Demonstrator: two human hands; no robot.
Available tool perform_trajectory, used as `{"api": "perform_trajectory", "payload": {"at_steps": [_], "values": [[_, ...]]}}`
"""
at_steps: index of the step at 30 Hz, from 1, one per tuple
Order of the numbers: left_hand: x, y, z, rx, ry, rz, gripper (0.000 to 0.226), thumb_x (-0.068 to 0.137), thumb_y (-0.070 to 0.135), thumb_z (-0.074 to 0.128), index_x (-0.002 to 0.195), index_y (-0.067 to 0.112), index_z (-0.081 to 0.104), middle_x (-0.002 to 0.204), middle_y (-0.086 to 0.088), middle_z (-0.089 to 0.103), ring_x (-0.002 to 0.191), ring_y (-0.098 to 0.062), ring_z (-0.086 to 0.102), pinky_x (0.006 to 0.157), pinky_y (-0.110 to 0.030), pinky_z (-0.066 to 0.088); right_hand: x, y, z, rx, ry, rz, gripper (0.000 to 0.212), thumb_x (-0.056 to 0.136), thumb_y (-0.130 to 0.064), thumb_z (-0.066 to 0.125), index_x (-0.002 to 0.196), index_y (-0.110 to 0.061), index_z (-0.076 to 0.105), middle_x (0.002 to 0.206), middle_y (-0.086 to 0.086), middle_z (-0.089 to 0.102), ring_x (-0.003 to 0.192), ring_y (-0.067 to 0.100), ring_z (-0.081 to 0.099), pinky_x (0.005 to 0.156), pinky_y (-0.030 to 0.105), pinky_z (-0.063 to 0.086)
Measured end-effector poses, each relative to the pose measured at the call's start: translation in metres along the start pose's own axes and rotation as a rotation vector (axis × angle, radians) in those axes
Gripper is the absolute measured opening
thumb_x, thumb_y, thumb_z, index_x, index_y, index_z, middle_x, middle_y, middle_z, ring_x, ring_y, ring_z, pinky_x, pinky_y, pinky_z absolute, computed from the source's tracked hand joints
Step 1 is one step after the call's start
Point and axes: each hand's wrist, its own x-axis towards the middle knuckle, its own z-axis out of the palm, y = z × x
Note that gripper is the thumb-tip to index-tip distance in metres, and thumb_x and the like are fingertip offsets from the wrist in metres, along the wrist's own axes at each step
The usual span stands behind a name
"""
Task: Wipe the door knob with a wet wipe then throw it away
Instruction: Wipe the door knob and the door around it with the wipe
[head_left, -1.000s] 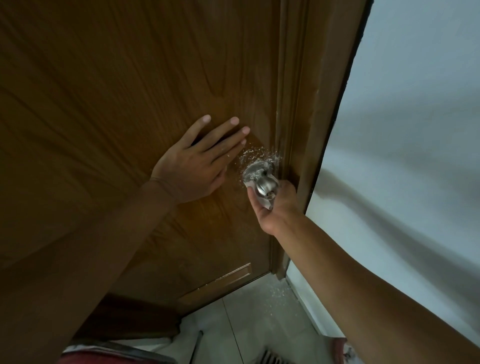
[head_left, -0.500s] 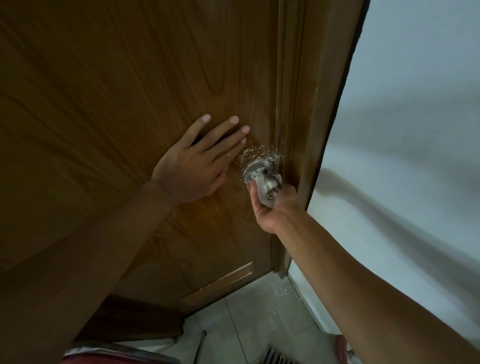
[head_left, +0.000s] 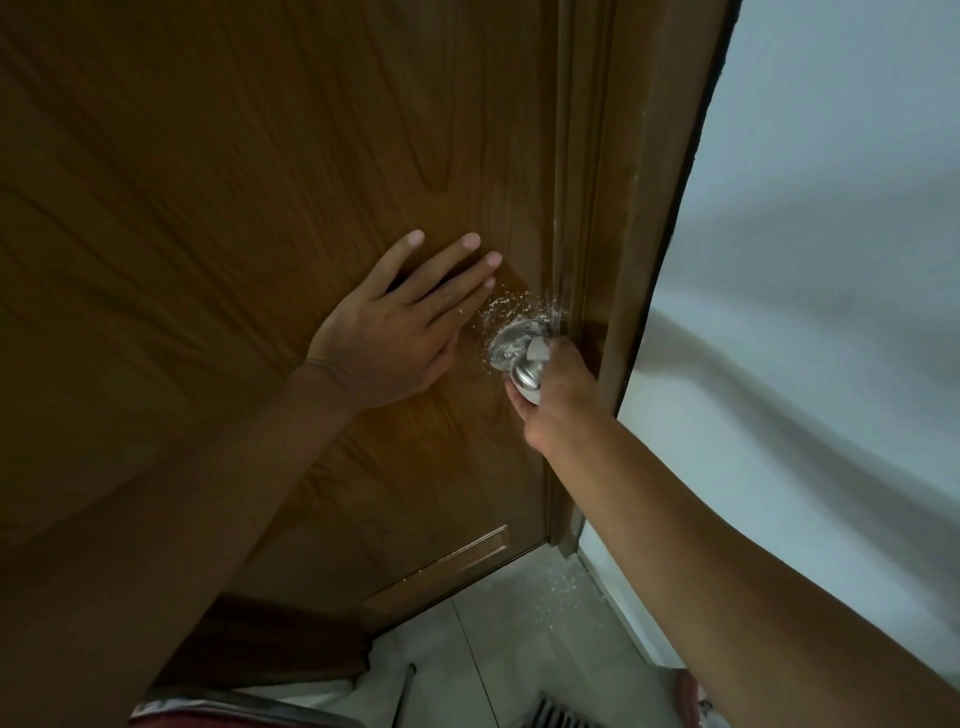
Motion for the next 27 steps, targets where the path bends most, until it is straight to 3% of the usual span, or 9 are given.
{"api": "perform_trajectory", "payload": {"at_steps": [5,9,11,17,19,21,22,24,27], "values": [[-0.001,0.0,0.001,0.002,0.001,-0.001,0.057,0.106,0.031,0.039,0.157,0.008,0.037,0.167,-0.009,0.025,0.155,-0.028,0.023,0.125,-0.053,0.011,0.002,0.015,0.002,-0.258,0.166,-0.316,0.025,0.095,-0.032,0.063,0.116,-0.02,0.067,0.117,0.004,0.067,0.105,0.021,0.063,0.079,0.027,0.057],[0.0,0.0,0.001,-0.002,0.005,-0.001,0.056,0.106,0.031,0.037,0.157,0.008,0.036,0.167,-0.009,0.025,0.155,-0.028,0.023,0.125,-0.053,0.009,-0.003,0.001,-0.001,0.083,0.037,0.102,0.031,0.098,-0.04,0.06,0.114,-0.014,0.064,0.11,0.013,0.065,0.093,0.026,0.071,0.072,0.035,0.064],[0.0,0.0,0.001,-0.005,0.013,-0.007,0.056,0.106,0.031,0.037,0.157,0.007,0.037,0.167,-0.009,0.026,0.154,-0.028,0.024,0.124,-0.053,0.011,-0.002,0.0,0.002,0.124,0.033,0.086,0.03,0.098,-0.037,0.059,0.118,-0.015,0.063,0.114,0.013,0.063,0.095,0.026,0.069,0.073,0.035,0.064],[0.0,0.0,0.0,-0.01,0.012,-0.006,0.056,0.106,0.031,0.038,0.156,0.007,0.038,0.166,-0.01,0.027,0.154,-0.029,0.025,0.124,-0.053,0.013,0.002,0.03,-0.005,-0.356,0.133,-0.571,0.022,0.092,-0.029,0.069,0.112,-0.027,0.061,0.11,-0.004,0.06,0.097,0.015,0.062,0.068,0.023,0.058],[0.0,-0.001,0.0,-0.005,0.014,-0.002,0.055,0.106,0.03,0.038,0.157,0.007,0.037,0.166,-0.01,0.027,0.154,-0.029,0.025,0.124,-0.053,0.014,0.007,0.022,-0.01,-0.177,0.056,-0.337,0.011,0.094,-0.028,0.066,0.104,-0.026,0.064,0.114,0.004,0.062,0.101,0.022,0.065,0.071,0.029,0.061],[0.0,0.0,0.0,-0.003,0.015,-0.002,0.055,0.107,0.031,0.037,0.156,0.007,0.038,0.166,-0.009,0.027,0.154,-0.029,0.025,0.124,-0.053,0.015,0.008,0.011,-0.013,0.146,-0.024,0.006,0.017,0.095,-0.031,0.064,0.106,-0.019,0.064,0.116,0.014,0.064,0.098,0.028,0.069,0.071,0.032,0.063],[0.0,0.0,0.0,-0.005,0.016,-0.004,0.055,0.106,0.031,0.037,0.156,0.007,0.038,0.166,-0.009,0.027,0.154,-0.029,0.026,0.124,-0.053,0.015,0.009,0.009,-0.014,0.219,-0.008,0.059,0.021,0.096,-0.032,0.063,0.109,-0.016,0.064,0.116,0.017,0.064,0.096,0.029,0.07,0.072,0.033,0.064],[0.0,0.0,0.0,-0.005,0.02,-0.008,0.055,0.106,0.03,0.038,0.156,0.007,0.039,0.166,-0.009,0.028,0.154,-0.029,0.026,0.124,-0.053,0.014,0.008,0.011,-0.01,0.074,0.007,-0.098,0.023,0.099,-0.029,0.058,0.115,-0.013,0.063,0.12,0.017,0.062,0.099,0.024,0.066,0.073,0.031,0.062],[0.001,0.0,0.0,-0.007,0.016,-0.009,0.054,0.106,0.03,0.038,0.156,0.007,0.04,0.166,-0.009,0.028,0.154,-0.029,0.026,0.124,-0.053,0.012,0.006,0.032,-0.01,-0.432,0.111,-0.691,0.019,0.095,-0.024,0.065,0.114,-0.022,0.064,0.114,0.001,0.063,0.099,0.012,0.061,0.07,0.015,0.054]]}}
